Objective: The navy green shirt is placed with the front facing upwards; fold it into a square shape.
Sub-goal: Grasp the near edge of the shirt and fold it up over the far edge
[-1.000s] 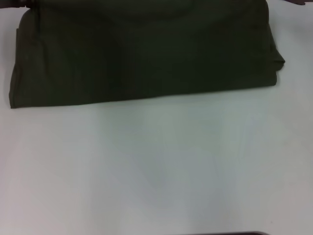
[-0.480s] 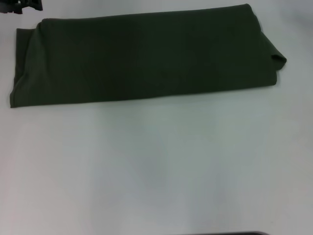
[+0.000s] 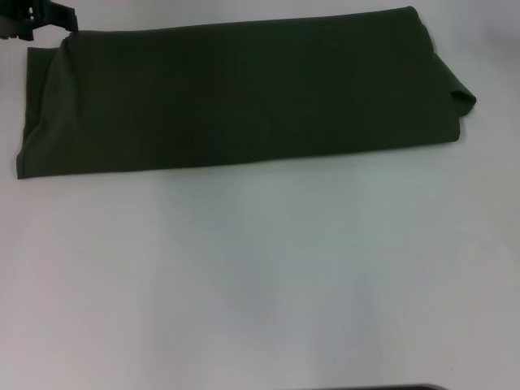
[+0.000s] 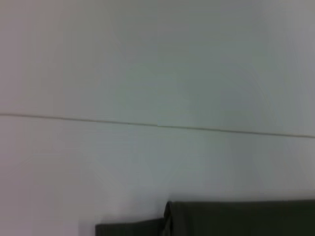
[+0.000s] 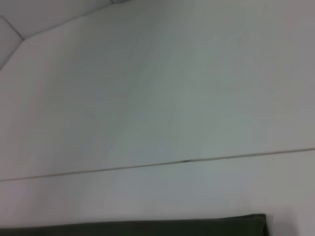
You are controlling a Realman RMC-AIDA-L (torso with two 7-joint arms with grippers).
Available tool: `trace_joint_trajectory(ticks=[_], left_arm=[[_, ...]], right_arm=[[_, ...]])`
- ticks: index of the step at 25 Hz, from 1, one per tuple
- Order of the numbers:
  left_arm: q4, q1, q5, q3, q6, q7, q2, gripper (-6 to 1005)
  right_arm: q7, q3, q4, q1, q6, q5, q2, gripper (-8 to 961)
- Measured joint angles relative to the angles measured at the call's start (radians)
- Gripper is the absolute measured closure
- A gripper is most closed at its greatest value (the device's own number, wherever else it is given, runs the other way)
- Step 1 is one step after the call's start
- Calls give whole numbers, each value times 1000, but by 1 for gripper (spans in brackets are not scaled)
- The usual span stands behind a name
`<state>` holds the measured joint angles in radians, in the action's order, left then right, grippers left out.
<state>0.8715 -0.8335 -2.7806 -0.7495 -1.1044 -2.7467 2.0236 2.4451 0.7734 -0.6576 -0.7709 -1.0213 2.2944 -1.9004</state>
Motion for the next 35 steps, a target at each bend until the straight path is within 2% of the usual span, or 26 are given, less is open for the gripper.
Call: trace_joint_trajectory(ticks=[1,3,5,6,8,13,16,17,18,20,21,23,26,31,35], left_arm=[[0,0,0,1,-5,0,0,266],[2,2,1,7,-22,1,-3,251],[10,3,10,15,-71,5,-13,253],[17,3,15,17,-99,6,-18,254],[27,3,27,17,-164,6,-30,257],[30,7,66,54,-349,17,-72,262],[18,11,101,127,-464,60,-98,263],[1,18,135,169,-528,91,-118,263],[1,18,135,169,-528,91,-118,263],[-28,24,165,191,-568,103,-139,263],[-59,29,185,199,-590,106,-159,263],[-95,35,196,202,-598,108,-175,263],[-121,52,206,209,-593,112,-175,263],[-123,67,231,207,-605,132,-140,262],[-123,76,224,201,-575,126,-134,262]], right_arm=[[-4,-2,-6,3,-11,-1,0,65],[-5,-11,-20,8,-47,-3,0,50],[0,-46,-51,16,-153,-6,0,36],[0,-46,-51,16,-153,-6,0,28],[-3,-73,-80,24,-237,-7,0,23],[0,-116,-141,60,-393,-18,-7,30],[-4,-142,-147,81,-442,-38,-6,32],[-5,-149,-147,88,-451,-46,-4,32],[-6,-153,-147,95,-459,-54,-2,33],[-7,-156,-147,105,-472,-64,-1,34],[-10,-156,-147,110,-477,-66,0,35],[-25,-157,-147,116,-484,-68,-1,36],[-45,-157,-140,122,-482,-68,-4,38],[-47,-152,-137,127,-487,-64,-9,42],[-37,-146,-137,139,-483,-50,-9,44]])
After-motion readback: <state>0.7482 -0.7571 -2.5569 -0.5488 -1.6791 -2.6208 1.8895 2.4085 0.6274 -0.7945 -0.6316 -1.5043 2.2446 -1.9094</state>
